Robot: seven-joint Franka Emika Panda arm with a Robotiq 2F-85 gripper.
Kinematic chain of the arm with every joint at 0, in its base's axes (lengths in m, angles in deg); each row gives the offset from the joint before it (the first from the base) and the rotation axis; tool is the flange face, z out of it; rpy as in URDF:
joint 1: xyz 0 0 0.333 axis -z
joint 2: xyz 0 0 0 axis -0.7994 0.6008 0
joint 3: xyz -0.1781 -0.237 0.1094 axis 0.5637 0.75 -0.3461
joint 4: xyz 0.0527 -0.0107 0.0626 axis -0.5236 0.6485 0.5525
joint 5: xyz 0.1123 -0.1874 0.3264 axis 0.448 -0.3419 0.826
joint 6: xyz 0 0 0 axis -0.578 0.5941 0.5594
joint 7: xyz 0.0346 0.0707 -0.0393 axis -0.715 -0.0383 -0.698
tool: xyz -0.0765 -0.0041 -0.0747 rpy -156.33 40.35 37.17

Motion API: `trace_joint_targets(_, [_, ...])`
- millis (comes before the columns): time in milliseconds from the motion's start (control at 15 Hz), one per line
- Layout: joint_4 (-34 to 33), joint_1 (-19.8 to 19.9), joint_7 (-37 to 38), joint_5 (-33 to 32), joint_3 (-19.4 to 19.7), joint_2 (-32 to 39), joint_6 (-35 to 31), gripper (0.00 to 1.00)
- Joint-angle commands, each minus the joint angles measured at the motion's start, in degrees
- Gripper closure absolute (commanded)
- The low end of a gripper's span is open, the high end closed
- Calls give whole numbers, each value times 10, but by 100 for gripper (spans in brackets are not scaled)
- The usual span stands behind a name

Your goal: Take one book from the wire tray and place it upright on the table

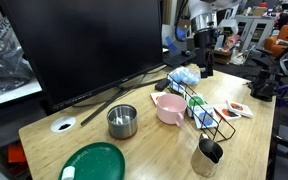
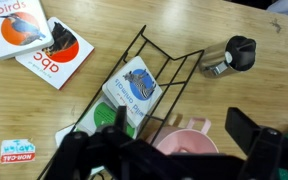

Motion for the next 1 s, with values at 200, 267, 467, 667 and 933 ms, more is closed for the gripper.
trace_joint_targets(200, [-41, 27, -41, 14, -13, 33, 5, 0])
trace_joint_targets(267, [-55, 32, -48, 16, -12, 43, 11, 0])
trace_joint_targets(467, [-102, 53, -72, 30, -14, 86, 47, 0])
trace_joint_targets(667, [-160, 72, -72, 42, -17, 140, 94, 0])
trace_joint_targets(933, [-243, 89, -62, 58, -24, 209, 161, 0])
